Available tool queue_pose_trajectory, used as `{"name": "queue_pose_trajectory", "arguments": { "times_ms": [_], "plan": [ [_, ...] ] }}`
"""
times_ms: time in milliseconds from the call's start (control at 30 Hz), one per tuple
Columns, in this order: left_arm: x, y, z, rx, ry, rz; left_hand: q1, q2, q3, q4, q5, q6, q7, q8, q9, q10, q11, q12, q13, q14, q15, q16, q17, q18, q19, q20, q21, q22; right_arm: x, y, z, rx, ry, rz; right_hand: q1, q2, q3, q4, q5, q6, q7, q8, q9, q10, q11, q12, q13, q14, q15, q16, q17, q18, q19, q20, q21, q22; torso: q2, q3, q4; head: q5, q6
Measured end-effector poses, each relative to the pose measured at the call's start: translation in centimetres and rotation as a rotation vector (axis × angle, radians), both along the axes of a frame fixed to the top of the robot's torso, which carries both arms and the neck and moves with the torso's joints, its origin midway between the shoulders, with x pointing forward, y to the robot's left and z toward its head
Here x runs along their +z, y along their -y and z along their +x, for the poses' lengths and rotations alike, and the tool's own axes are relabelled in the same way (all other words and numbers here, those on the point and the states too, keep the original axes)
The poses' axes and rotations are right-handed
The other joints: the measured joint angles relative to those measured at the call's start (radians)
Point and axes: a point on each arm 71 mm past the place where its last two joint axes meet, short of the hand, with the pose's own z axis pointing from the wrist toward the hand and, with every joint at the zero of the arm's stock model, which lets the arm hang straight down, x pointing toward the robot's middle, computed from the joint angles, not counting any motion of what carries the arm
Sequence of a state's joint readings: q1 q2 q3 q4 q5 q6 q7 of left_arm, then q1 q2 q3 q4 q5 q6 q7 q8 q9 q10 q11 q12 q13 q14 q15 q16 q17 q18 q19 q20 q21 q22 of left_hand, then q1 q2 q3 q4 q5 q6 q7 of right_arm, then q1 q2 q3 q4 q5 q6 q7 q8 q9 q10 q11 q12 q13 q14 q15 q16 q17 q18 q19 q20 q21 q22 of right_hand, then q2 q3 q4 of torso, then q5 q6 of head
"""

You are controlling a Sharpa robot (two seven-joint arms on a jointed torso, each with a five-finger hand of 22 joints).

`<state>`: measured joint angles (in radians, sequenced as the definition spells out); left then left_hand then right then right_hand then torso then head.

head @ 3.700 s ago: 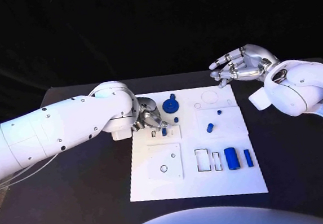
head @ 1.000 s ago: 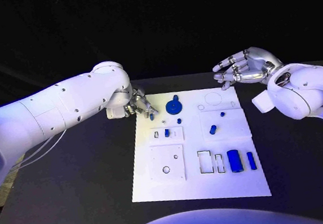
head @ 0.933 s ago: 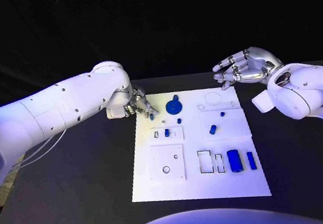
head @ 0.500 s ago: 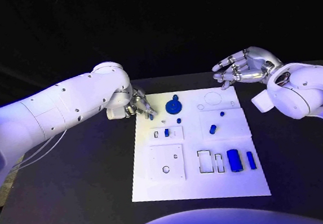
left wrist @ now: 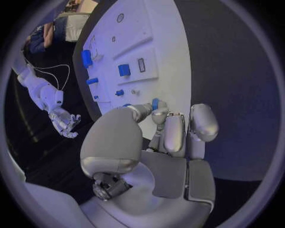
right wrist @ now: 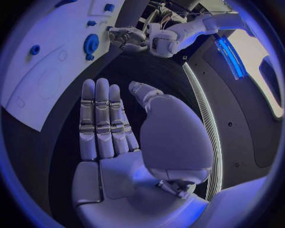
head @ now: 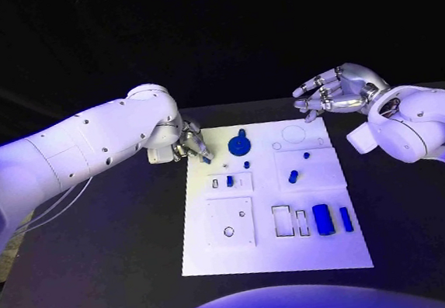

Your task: Assemble the parts on the task board

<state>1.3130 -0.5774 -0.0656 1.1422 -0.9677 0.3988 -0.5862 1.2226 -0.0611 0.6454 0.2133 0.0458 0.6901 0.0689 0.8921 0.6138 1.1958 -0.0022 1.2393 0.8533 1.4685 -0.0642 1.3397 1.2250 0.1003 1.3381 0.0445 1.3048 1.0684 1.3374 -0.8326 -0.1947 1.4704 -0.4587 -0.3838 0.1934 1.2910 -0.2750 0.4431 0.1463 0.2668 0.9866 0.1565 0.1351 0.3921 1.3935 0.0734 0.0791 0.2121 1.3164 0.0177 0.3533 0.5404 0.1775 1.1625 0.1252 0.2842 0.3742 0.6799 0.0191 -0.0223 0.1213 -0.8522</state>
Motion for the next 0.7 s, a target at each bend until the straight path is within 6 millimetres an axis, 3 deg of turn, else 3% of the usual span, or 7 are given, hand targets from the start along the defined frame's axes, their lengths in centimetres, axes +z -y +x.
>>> {"name": "queue_pose_trajectory", "arguments": {
  "times_ms": [133,200,567,600,667,700],
  "plan": [
    [0.0,-0.3,-0.2,0.018,-0.008,-0.028,-0.003,-0.007,0.023,0.023,0.0,-0.001,0.0,0.014,0.0,0.005,-0.005,0.0,0.0,0.0,0.0,0.0,0.0,0.0,0.0,0.0,0.0,0.0,0.0,0.0,0.0,0.0,-0.001,0.0,0.0,0.0,0.0,0.0,0.0,0.0,0.0,0.0,0.0,0.0,0.0,0.0,0.0,0.0,0.0,0.0,0.0,0.0,0.0,0.0,0.0,0.0,0.0,0.0002,0.0,0.002,-0.001],
    [0.1,-0.5,-0.4,0.029,-0.014,-0.048,-0.015,-0.019,0.03,0.03,0.0,-0.001,0.0,0.046,0.0,0.005,-0.005,0.0,0.001,0.0,0.0,0.0,0.0,0.0,0.0,0.0,0.0,0.003,0.0,0.0,0.0,0.0,-0.001,0.0,0.0,0.0,0.0,0.0,0.0,0.0,0.0,0.0,0.0,0.0,0.0,0.0,0.0,0.0,0.0,0.0,0.0,0.0,0.0,0.0,0.0,0.0,0.0,0.0004,0.0,0.002,-0.001],
    [0.9,-1.1,-2.5,0.057,-0.009,-0.139,-0.025,-0.029,0.038,0.037,0.0,-0.006,-0.001,0.06,0.0,0.016,-0.008,0.007,0.011,0.0,0.0,0.0,0.0,0.0,0.004,-0.004,0.0,0.016,-0.1,0.2,0.1,-0.005,-0.002,-0.001,-0.004,0.004,-0.003,0.003,0.0,0.0,0.0,0.0,0.001,0.0,0.0,0.0,0.001,-0.004,-0.004,0.0,0.002,0.0,0.0,0.0,0.0,-0.001,-0.001,-0.0001,0.0007,-0.001,-0.003],
    [1.0,-1.2,-2.7,0.059,-0.005,-0.145,-0.025,-0.029,0.038,0.037,0.0,-0.006,-0.001,0.06,0.0,0.017,-0.008,0.012,0.013,0.0,0.0,0.0,0.0,0.0,0.006,-0.006,0.004,0.017,-0.1,0.2,0.1,-0.005,-0.002,-0.001,-0.004,0.004,-0.003,0.003,0.0,0.0,0.0,0.0,0.001,0.0,0.0,0.0,0.001,-0.004,-0.004,0.0,0.002,0.0,0.0,0.0,0.0,-0.001,-0.001,-0.0001,0.0009,-0.001,-0.003],
    [1.2,-1.1,-3.3,0.061,0.007,-0.159,-0.035,-0.038,0.075,0.004,0.0,-0.008,0.0,0.06,0.0,0.023,-0.009,0.012,0.017,-0.004,-0.003,0.0,0.0,0.0,0.008,-0.007,0.007,0.022,-0.1,0.2,0.1,-0.006,-0.002,-0.001,-0.004,0.004,-0.003,0.003,0.0,0.0,0.0,0.0,0.001,0.0,0.0,0.0,0.001,-0.004,-0.004,0.0,0.002,0.0,0.0,0.0,0.0,-0.001,-0.001,-0.0001,0.0008,-0.001,-0.003],
    [1.3,-1.1,-3.5,0.063,0.013,-0.164,-0.035,-0.038,0.079,0.008,0.0,-0.008,0.0,0.064,0.0,0.026,-0.011,0.012,0.019,-0.004,-0.003,0.0,0.001,0.0,0.011,-0.011,0.012,0.027,-0.1,0.2,0.1,-0.006,-0.002,-0.001,-0.004,0.004,-0.003,0.003,0.0,0.0,0.0,0.0,0.001,0.0,0.0,0.0,0.001,-0.004,-0.004,0.0,0.002,0.0,0.0,0.0,0.0,-0.001,-0.001,-0.0001,0.0008,0.0,-0.003]
  ]
}}
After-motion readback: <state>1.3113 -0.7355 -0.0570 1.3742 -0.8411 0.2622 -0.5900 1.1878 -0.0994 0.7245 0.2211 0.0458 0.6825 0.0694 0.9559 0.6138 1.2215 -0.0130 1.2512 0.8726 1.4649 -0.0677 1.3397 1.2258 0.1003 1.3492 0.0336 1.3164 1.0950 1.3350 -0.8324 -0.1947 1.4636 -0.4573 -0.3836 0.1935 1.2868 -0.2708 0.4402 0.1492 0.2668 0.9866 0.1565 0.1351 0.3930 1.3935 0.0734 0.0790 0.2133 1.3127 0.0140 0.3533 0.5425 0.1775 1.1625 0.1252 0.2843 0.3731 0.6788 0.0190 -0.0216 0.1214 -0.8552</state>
